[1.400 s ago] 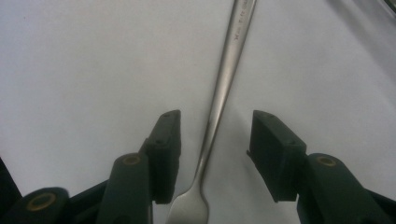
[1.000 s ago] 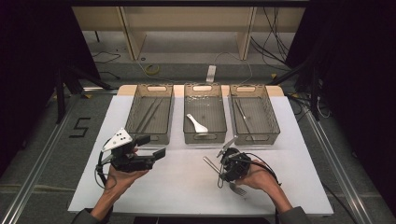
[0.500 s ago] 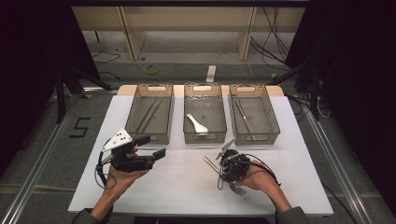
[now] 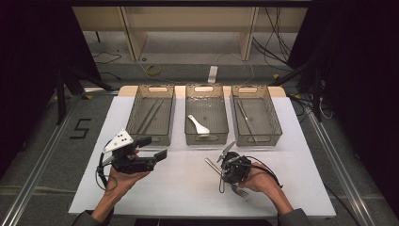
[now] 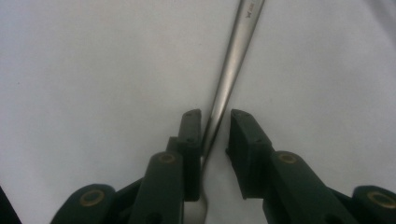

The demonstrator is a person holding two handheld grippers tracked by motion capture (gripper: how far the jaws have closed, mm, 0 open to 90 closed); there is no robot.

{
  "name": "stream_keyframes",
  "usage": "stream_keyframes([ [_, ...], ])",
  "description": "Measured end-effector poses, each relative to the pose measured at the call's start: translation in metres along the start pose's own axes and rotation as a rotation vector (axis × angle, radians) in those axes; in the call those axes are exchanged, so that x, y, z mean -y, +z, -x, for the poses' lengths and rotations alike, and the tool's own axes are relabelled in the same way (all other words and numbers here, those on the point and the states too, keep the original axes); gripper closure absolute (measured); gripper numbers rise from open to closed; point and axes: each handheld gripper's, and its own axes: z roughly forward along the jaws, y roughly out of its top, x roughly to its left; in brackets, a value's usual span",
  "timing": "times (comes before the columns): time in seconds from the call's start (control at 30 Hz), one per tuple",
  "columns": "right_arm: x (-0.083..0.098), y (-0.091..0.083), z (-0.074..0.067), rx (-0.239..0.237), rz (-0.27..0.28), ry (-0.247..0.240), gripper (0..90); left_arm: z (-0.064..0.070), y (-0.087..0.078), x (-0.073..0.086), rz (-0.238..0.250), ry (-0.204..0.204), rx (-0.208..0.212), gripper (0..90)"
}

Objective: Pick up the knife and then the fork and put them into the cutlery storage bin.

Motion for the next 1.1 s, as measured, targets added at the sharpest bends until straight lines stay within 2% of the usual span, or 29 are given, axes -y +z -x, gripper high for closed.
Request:
stream_keyframes([
  [0.47, -0.0021, 0.0003, 0.0013, -0.012, -0.016, -0.007, 79.1, -0.0002, 0.0001, 0.0001, -0.001, 0.0, 0.0, 16.0],
  [0.53, -0.0025, 0.0005, 0.0029, -0.013, -0.02, -0.026, 79.8, -0.0002, 0.0001, 0.0001, -0.001, 0.0, -0.001, 16.0],
  [0.87, -0.0047, 0.0007, 0.002, -0.016, -0.035, -0.015, 84.6, 0.0001, 0.0005, 0.0001, 0.0, -0.001, 0.0, 16.0],
  [1.1, -0.0049, -0.0003, 0.0022, 0.003, -0.02, -0.034, 85.1, -0.0001, 0.0, -0.0001, -0.001, 0.001, 0.002, 16.0],
])
